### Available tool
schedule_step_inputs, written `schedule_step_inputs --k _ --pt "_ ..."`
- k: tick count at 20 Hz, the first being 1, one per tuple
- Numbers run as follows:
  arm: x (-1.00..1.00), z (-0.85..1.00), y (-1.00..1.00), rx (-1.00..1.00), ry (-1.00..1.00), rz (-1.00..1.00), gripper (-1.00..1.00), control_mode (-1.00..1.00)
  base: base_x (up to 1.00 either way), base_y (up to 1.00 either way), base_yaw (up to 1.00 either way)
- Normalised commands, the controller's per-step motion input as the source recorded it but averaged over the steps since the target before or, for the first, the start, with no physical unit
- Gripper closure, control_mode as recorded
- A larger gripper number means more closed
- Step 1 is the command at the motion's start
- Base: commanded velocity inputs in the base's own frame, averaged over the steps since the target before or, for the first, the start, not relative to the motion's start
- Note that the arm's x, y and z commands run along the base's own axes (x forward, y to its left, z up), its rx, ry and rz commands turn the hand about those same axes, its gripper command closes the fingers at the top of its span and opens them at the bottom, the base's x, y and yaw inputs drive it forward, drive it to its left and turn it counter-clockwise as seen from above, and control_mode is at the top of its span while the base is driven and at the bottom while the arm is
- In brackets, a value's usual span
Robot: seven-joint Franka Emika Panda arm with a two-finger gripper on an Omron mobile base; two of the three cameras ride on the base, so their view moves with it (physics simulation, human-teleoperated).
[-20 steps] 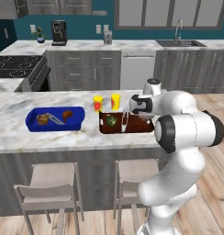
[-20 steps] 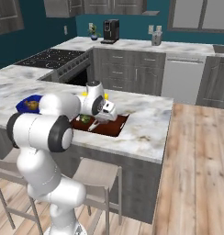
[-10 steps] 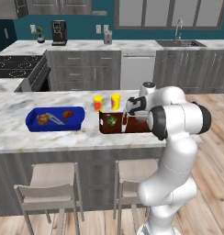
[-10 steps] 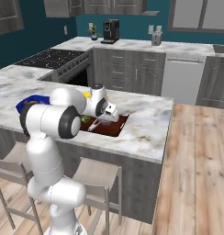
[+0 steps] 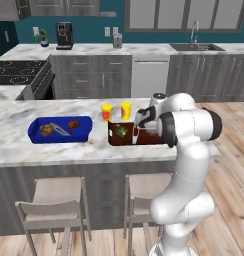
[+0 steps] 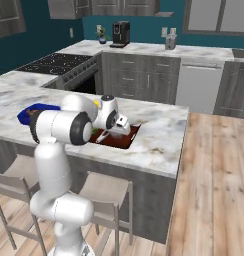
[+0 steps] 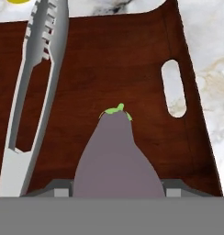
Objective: Gather the eggplant and broccoli from the fridge and place them on a tray on the dining counter. Then gather the chicken drumsticks from the fridge and place them on the other tray.
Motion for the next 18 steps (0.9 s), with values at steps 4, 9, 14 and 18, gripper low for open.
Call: schedule_step_inputs --k 4,9,14,18 --pt "0.15 -0.21 0.0 0.0 0.0 0.0 1.0 -1.0 0.0 0.0 0.0" --pt "0.15 -0.21 0.0 0.0 0.0 0.0 1.0 -1.0 0.0 0.0 0.0" --pt "0.08 -0.29 -0.01 0.0 0.0 0.0 1.0 -1.0 0.0 0.0 0.0" --pt "0.01 -0.39 0.0 0.0 0.0 0.0 1.0 -1.0 0.0 0.0 0.0"
